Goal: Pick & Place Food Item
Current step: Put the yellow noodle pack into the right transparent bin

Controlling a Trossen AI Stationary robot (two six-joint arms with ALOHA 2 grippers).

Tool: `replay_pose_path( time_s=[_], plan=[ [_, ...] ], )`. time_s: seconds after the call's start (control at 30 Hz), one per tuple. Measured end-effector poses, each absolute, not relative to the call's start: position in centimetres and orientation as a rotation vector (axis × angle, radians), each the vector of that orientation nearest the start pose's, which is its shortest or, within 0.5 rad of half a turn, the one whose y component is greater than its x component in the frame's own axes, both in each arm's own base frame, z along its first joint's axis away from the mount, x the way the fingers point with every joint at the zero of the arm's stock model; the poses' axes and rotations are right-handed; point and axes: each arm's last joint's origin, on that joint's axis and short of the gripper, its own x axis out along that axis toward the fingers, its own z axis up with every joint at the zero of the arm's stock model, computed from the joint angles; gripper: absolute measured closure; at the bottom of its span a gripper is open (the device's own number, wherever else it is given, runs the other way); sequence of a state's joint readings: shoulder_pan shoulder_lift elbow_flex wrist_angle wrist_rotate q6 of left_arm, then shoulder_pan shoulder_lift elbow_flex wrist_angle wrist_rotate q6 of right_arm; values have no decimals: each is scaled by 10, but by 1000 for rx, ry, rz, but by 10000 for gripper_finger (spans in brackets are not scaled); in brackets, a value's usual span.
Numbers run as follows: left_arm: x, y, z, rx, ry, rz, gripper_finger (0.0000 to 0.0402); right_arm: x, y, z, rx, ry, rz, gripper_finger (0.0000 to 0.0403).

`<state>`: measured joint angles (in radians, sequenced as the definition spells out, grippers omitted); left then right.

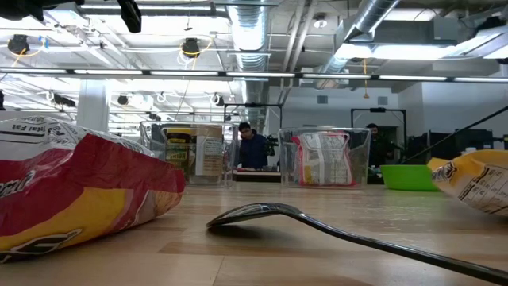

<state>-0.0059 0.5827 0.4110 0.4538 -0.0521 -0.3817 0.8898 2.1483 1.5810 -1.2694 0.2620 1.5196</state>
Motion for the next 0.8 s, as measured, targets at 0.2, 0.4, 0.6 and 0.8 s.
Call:
replay_pose_path(
  time_s=[0.2, 0.4, 0.6, 0.8],
  plan=[
    [144, 1, 293, -387, -287, -9, 398, 243, 288, 152, 179, 1359, -720, 357],
    [144, 1, 293, -387, -287, -9, 398, 241, 287, 152, 149, 1371, -731, 398],
    [144, 1, 293, -387, -287, -9, 398, 233, 289, 162, 101, 1379, -760, 401],
    [144, 1, 293, -387, -287, -9, 398, 228, 297, 174, 103, 1372, -749, 401]
  ],
)
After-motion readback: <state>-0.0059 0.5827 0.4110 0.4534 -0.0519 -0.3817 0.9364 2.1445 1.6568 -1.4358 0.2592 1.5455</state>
